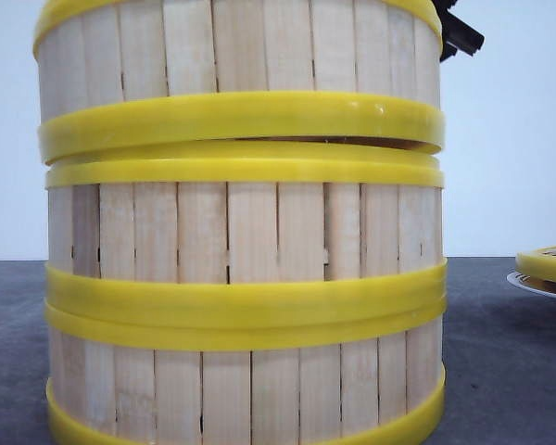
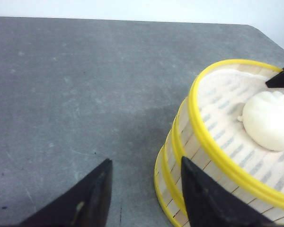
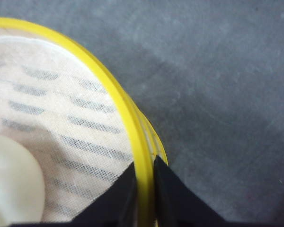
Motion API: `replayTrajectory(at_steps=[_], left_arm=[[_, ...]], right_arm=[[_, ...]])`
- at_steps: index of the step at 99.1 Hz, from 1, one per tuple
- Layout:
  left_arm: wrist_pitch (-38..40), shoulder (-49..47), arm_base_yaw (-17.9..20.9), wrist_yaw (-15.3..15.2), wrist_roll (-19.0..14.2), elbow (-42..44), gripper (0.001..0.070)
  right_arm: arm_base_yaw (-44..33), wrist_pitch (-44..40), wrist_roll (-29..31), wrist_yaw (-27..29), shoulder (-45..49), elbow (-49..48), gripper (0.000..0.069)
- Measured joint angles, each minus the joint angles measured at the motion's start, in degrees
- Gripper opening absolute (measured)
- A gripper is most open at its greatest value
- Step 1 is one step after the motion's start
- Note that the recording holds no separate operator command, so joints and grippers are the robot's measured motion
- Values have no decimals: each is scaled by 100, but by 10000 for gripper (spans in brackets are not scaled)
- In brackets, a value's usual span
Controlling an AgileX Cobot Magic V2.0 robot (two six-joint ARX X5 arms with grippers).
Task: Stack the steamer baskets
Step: 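Lift that basket with the right gripper and set it atop the stack, then release the basket and move the right gripper to the bamboo lid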
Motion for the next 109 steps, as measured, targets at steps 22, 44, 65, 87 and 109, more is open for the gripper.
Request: replayTrajectory(at_steps=[22, 44, 65, 87, 109], left_arm=[[4, 0, 0, 0, 15, 0, 269], [4, 0, 0, 0, 26, 0, 269], [7, 0, 0, 0, 26, 0, 269], [7, 0, 0, 0, 26, 0, 269], [9, 0, 0, 0, 28, 0, 269]], right_arm=[[0, -31, -22, 55, 2, 0, 27], [0, -214, -22, 50, 2, 0, 108], [-4, -164, -22, 52, -7, 0, 328], [-74, 166, -20, 315, -581, 0, 340], [-251, 87, -11, 1078, -1493, 7, 340]])
